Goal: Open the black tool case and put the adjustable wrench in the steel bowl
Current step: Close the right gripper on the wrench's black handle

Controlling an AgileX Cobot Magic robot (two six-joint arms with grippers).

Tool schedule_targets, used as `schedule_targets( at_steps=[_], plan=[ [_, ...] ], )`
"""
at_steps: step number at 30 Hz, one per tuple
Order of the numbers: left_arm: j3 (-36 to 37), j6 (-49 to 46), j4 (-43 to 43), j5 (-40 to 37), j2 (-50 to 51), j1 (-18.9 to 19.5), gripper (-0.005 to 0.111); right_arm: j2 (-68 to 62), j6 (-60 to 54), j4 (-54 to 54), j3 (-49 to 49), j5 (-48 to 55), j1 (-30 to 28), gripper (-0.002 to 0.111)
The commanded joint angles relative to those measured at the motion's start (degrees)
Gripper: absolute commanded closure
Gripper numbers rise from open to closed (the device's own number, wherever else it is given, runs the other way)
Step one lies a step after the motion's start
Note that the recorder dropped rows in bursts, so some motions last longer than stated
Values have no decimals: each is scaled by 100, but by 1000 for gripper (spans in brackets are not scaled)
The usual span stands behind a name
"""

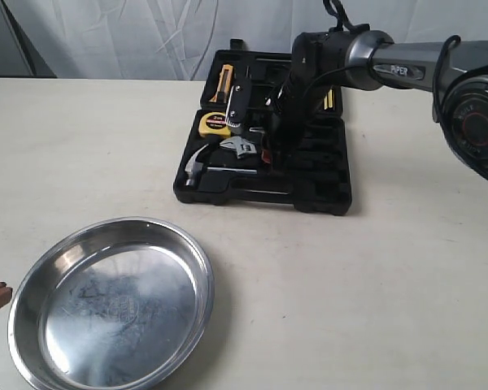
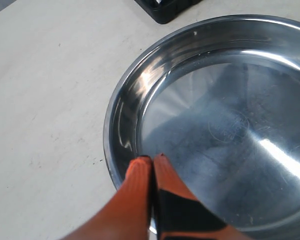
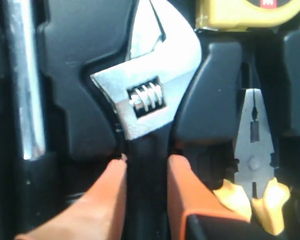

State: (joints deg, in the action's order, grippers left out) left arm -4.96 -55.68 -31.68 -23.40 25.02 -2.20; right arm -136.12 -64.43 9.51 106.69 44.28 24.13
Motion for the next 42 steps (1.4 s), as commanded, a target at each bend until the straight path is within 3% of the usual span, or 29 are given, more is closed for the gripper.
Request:
schedule_targets(
  at_steps=[1, 42],
  plan=[
    [13, 5, -108, 68, -37, -25, 107, 327, 101, -6, -9, 65, -13, 108],
    [13, 5, -108, 68, -37, -25, 107, 263, 362, 478, -19, 233, -13, 109]
  ],
)
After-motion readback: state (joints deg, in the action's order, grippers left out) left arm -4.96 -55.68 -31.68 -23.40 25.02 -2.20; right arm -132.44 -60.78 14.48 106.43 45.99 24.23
